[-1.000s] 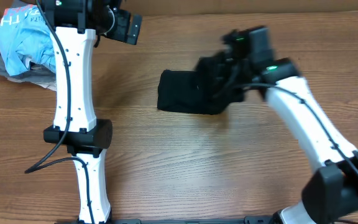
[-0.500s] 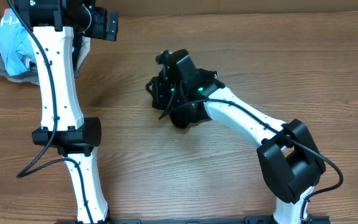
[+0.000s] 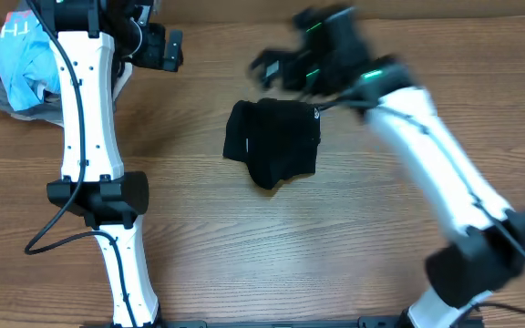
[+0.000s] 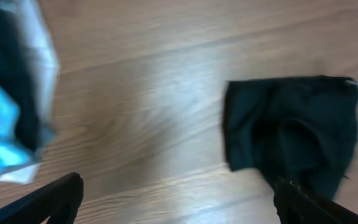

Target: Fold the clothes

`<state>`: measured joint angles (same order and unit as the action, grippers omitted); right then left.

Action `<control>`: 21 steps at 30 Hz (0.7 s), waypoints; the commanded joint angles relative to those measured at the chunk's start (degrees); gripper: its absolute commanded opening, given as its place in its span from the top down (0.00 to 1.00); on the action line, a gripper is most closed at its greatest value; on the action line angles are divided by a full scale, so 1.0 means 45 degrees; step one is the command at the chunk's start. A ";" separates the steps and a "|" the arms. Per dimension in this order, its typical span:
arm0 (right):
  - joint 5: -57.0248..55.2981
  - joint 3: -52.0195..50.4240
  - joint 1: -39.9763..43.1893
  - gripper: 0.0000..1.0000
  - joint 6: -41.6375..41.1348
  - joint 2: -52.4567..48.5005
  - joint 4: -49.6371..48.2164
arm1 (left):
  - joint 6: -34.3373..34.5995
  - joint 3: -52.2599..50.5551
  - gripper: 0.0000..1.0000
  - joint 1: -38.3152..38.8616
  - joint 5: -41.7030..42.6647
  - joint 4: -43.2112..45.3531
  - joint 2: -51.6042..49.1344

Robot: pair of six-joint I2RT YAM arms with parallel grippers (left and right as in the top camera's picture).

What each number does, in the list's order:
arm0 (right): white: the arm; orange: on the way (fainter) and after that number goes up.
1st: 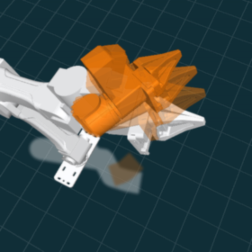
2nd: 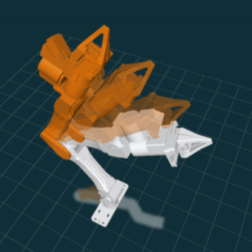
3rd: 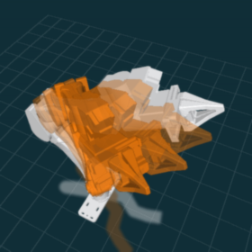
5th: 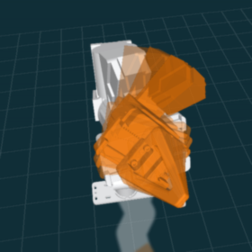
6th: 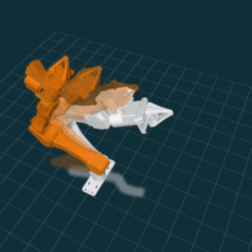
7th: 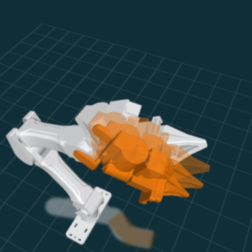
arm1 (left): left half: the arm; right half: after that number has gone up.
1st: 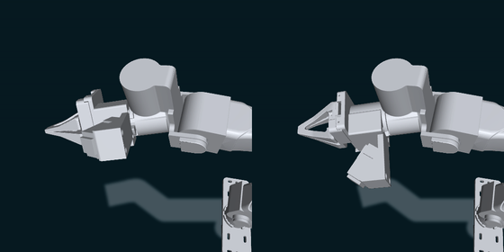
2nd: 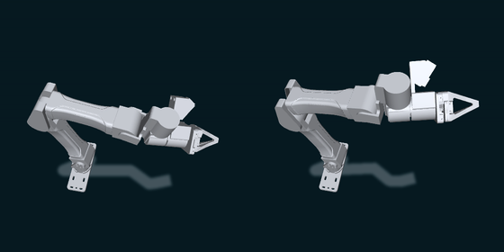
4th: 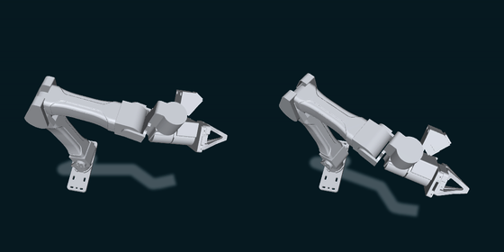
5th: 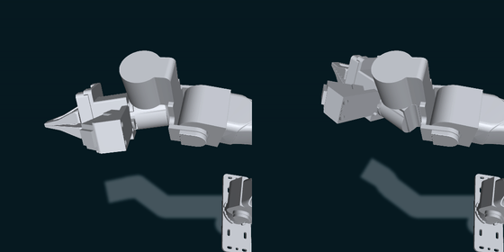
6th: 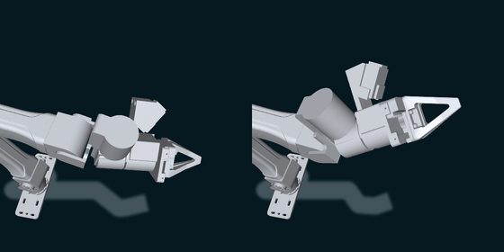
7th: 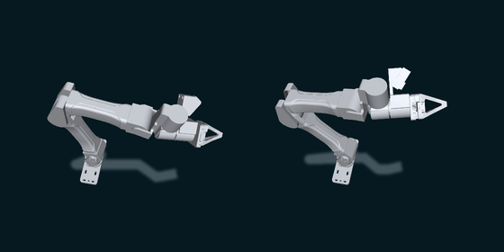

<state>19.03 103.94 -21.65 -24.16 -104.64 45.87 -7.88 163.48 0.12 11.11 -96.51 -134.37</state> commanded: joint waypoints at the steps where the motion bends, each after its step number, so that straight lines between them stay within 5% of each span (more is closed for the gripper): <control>1: -0.0291 0.0578 0.1962 0.00 0.0044 0.0860 0.1292 | -0.1506 -0.1447 0.00 0.0160 0.3094 -0.0068 -0.0078; 9: -0.0219 0.0568 0.3847 0.00 0.1642 0.0797 0.3633 | -0.3779 -0.5799 0.00 0.1112 0.4653 0.1020 -0.0078; 21: -0.0369 0.0563 0.4104 0.00 0.1807 0.0797 0.4022 | -0.3483 -1.0078 0.00 0.2506 0.4517 0.6232 -0.0078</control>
<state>17.69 106.28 -3.40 -16.88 -101.21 63.92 -23.09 120.95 10.22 31.73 -71.83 -134.58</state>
